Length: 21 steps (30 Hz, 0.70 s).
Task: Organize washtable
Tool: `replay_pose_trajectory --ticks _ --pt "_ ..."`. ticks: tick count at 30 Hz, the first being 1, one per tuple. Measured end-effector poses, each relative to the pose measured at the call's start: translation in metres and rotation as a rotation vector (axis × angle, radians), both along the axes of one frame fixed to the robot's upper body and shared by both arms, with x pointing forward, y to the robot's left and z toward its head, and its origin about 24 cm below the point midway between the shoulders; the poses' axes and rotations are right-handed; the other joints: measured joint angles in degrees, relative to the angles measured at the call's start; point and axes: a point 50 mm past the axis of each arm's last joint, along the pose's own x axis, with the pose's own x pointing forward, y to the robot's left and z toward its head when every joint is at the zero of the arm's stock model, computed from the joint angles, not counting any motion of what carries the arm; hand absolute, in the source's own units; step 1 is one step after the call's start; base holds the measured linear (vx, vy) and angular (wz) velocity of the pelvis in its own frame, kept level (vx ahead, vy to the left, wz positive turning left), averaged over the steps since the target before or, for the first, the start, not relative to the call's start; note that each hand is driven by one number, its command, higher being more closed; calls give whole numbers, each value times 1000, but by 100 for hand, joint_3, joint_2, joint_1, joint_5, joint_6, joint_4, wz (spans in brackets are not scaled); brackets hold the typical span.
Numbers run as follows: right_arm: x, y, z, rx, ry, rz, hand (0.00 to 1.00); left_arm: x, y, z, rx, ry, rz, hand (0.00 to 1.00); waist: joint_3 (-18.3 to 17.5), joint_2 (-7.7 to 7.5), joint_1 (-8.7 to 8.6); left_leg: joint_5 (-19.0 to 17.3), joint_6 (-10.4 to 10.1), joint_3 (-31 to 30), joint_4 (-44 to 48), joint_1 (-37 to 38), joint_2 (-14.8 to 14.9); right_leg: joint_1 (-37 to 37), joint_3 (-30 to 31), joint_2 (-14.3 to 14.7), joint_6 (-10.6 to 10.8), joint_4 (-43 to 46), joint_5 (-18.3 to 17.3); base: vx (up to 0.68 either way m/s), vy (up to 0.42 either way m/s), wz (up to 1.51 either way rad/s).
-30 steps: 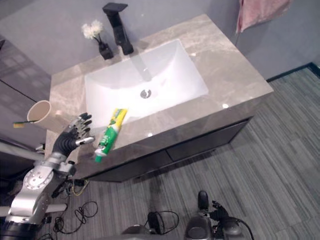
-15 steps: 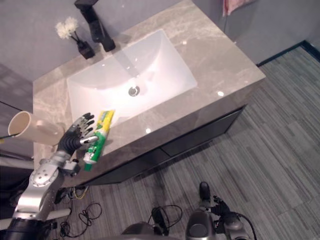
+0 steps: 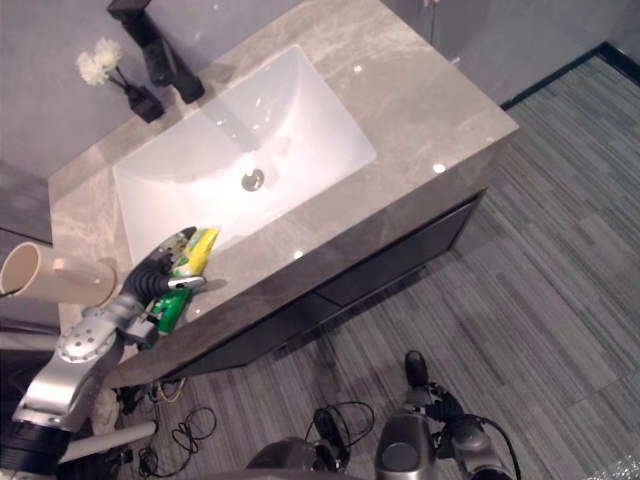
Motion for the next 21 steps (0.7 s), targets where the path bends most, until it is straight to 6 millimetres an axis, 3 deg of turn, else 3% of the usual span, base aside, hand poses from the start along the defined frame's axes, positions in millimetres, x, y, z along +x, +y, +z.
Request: replay_pose_trajectory --ticks 10,21 --pt "5 -3 3 -14 -17 23 0 7 4 16 32 -50 -2 100 101 108 -93 -98 -12 45 84 -77 -10 -120 135 3 22 2 14 -10 -1 -7" --pt "4 -5 4 -15 -20 15 0 8 -7 16 40 -57 -76 100 120 159 -144 -99 -14 -25 281 -71 10 -31 105 -13 9 4 6 -14 -18 -1"
